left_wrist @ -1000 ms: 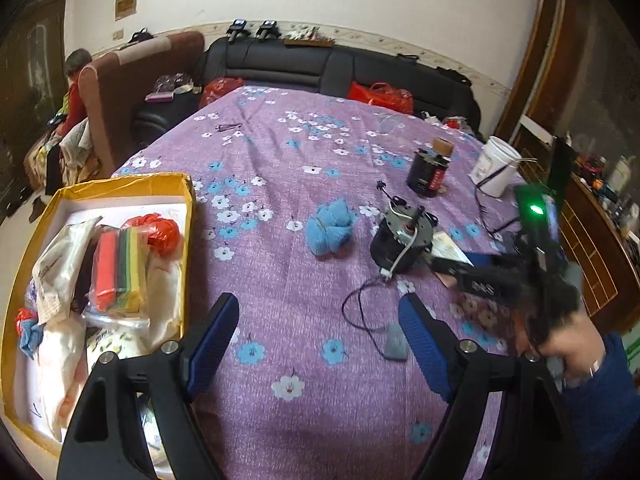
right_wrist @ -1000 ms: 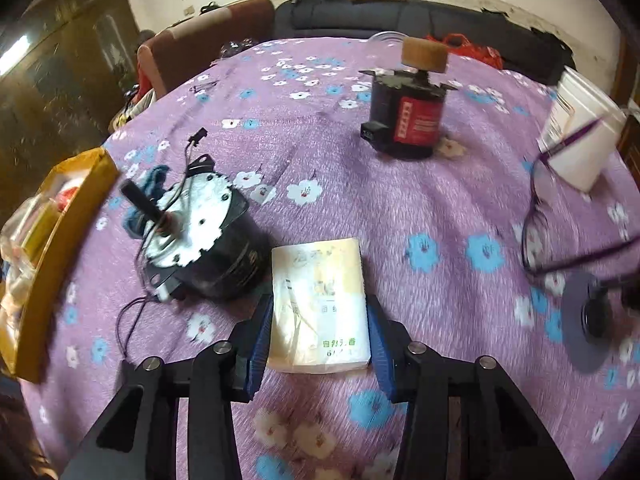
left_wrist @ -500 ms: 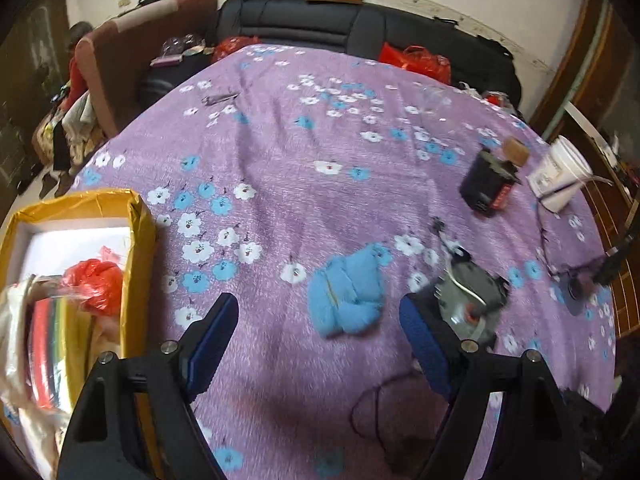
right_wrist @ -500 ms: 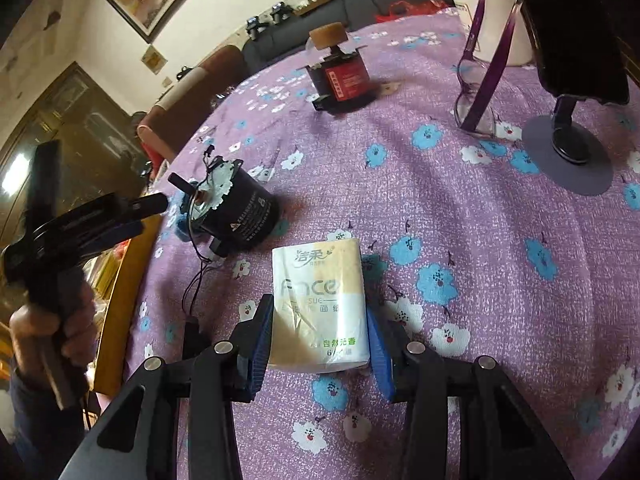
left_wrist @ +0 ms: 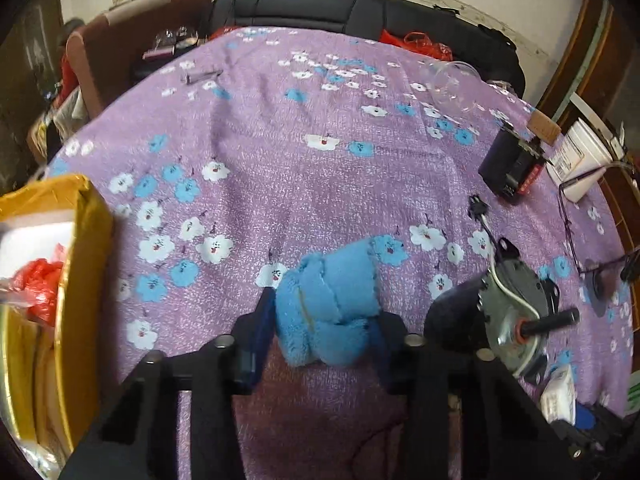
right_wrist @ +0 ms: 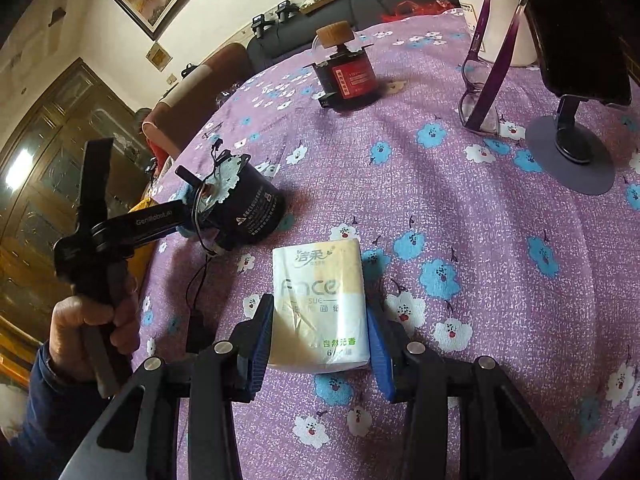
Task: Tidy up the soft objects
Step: 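Carry the blue towel to the box with the left gripper while the right gripper carries the tissue pack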
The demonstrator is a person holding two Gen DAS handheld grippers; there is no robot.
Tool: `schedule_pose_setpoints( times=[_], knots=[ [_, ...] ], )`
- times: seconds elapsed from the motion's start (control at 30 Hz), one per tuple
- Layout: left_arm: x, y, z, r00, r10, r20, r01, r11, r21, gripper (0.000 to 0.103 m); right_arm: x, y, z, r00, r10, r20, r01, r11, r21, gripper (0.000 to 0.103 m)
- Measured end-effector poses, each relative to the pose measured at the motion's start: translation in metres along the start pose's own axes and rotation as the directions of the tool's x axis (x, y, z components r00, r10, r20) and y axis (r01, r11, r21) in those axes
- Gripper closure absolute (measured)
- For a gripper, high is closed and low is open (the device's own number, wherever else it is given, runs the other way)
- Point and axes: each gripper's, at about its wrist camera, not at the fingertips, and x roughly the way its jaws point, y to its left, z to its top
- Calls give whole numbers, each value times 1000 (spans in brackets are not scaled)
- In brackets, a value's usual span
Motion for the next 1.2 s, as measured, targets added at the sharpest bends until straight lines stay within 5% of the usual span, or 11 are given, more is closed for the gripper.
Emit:
schedule_pose_setpoints(
  times=[0.53, 0.93, 1.2],
  knots=[
    [-92, -19, -89, 981, -85, 173, 77, 995, 56, 63, -16, 31, -5, 993, -40, 108, 52, 992, -113, 56],
    [-143, 0, -104, 955, -121, 272, 103, 991, 79, 63, -28, 40, 0, 974, -74, 215, 110, 981, -161, 56],
    [-169, 21, -98, 936, -150, 319, 130, 988, 82, 63, -47, 74, -3, 975, 13, 221, 15, 992, -127, 56]
  ],
)
